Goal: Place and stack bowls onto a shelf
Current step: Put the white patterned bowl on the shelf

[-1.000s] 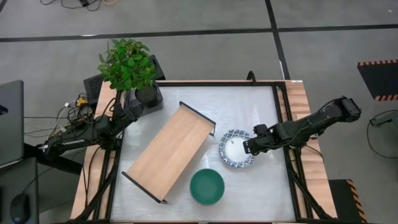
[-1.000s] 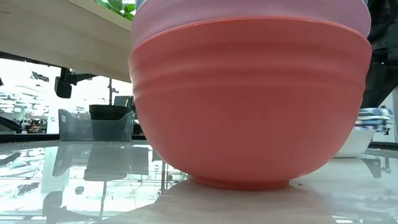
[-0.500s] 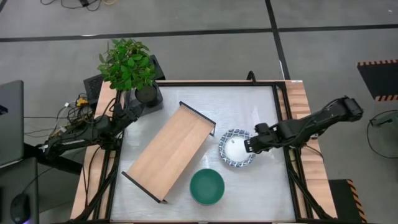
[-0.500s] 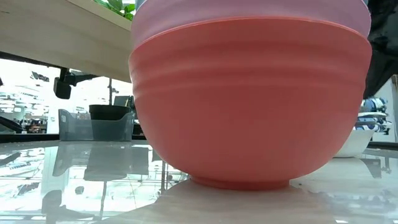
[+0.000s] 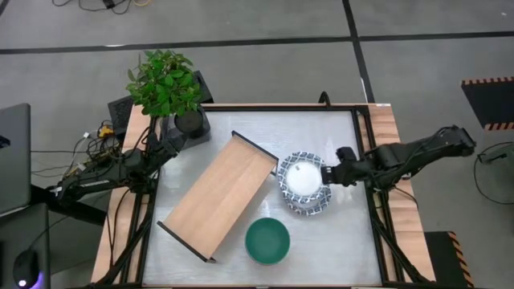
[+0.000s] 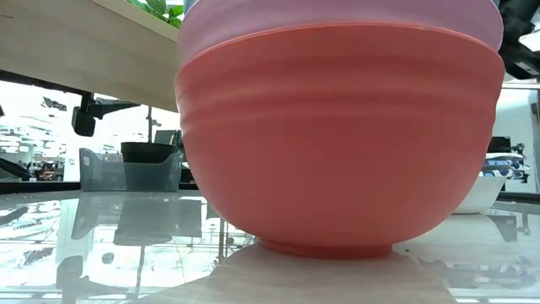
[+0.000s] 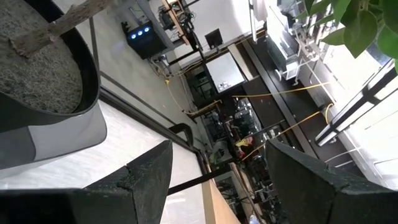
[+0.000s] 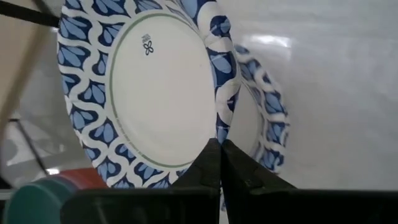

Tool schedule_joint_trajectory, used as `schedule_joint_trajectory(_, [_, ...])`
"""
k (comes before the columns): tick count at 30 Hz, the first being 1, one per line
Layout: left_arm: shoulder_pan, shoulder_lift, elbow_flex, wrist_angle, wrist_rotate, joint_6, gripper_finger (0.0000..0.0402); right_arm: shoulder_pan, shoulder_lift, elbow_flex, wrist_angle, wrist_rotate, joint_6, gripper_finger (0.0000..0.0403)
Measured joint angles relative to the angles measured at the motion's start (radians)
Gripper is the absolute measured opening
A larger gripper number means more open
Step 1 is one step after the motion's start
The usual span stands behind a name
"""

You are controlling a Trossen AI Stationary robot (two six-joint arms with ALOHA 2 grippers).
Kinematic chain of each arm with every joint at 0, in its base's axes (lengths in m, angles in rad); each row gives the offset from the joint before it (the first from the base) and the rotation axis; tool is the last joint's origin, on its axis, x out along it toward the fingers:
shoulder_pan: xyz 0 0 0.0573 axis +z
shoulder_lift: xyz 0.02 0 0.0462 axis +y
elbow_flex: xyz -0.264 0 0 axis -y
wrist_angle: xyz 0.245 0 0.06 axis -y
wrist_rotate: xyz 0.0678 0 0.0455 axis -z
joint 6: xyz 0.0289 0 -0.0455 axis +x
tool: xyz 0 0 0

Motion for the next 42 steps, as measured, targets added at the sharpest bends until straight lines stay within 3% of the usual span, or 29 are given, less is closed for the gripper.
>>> schedule_joint_trajectory(14, [0.000, 0.000, 0.000, 0.000, 0.000, 0.000, 0.0242, -0.142, -0.015, 0.101, 0.272, 0.000, -0.369, 0.0023])
schedule_joint_trajectory(24, [0.000, 0.000, 0.000, -0.011, 0.000, 0.000, 0.0242, -0.219, 0.015, 0.145, 0.336, -0.033, -0.511, 0.0023])
schedule_joint_trajectory(29, [0.000, 0.000, 0.000, -0.017, -0.001, 0.000, 0.0242, -0.297, 0.097, 0.145, 0.533, -0.142, -0.607, 0.0023])
schedule_joint_trajectory(37, [0.000, 0.000, 0.000, -0.025, 0.000, 0.000, 0.0242, -0.422, 0.292, 0.145, 0.891, -0.427, -0.680, 0.0023])
schedule_joint_trajectory(42, [0.000, 0.000, 0.000, -0.025, 0.008, 0.000, 0.0242, -0.464, 0.404, 0.196, 0.901, -0.530, -0.698, 0.0023])
